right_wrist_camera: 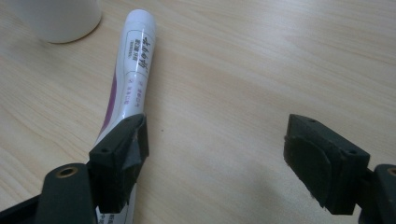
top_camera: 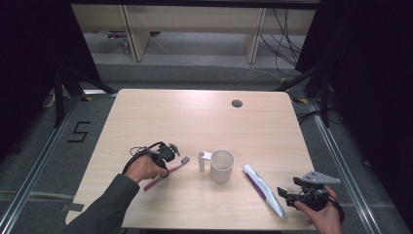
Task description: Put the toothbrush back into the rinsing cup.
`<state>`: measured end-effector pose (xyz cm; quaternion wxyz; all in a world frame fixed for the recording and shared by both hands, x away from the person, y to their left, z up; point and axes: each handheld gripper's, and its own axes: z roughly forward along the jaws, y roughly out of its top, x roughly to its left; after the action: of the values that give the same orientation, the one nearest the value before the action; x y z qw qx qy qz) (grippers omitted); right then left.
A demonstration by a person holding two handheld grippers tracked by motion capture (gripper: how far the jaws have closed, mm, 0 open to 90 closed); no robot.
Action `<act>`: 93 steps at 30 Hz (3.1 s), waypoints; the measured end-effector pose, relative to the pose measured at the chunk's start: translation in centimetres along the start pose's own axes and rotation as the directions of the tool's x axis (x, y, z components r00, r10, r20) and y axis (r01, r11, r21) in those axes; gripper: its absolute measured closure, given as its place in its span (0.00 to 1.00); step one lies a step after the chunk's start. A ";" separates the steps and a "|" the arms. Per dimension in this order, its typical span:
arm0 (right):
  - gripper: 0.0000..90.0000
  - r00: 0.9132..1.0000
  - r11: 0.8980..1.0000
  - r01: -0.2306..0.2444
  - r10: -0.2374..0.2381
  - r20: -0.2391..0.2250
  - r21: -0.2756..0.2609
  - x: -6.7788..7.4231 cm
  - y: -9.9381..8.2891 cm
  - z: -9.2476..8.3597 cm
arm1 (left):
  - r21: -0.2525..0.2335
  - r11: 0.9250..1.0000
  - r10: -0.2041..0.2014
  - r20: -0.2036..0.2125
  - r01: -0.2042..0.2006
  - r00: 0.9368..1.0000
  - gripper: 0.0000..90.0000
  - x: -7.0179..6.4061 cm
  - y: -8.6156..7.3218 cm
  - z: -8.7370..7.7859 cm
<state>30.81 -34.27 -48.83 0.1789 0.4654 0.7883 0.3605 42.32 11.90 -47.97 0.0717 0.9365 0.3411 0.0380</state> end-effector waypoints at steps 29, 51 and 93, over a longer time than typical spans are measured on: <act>0.26 1.000 1.000 -0.026 0.026 0.004 -0.015 0.0 0.0 -0.1 | -0.326 0.945 -0.002 -0.010 -0.002 1.000 0.92 0.5 -1.5 -4.1; 0.26 1.000 0.999 -0.024 0.024 0.003 -0.022 -0.2 0.0 0.0 | -0.744 0.645 -0.169 0.080 0.172 0.982 0.92 -0.1 -2.6 -5.4; 0.26 1.000 0.999 -0.025 0.025 0.007 -0.025 -0.2 0.0 -0.1 | -0.920 0.333 -0.101 0.182 0.206 0.978 0.92 -3.1 0.1 -7.4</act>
<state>30.85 -34.52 -48.76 0.1832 0.4744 0.7772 0.3707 39.14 10.68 -40.76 0.6111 0.6923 0.3412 0.1754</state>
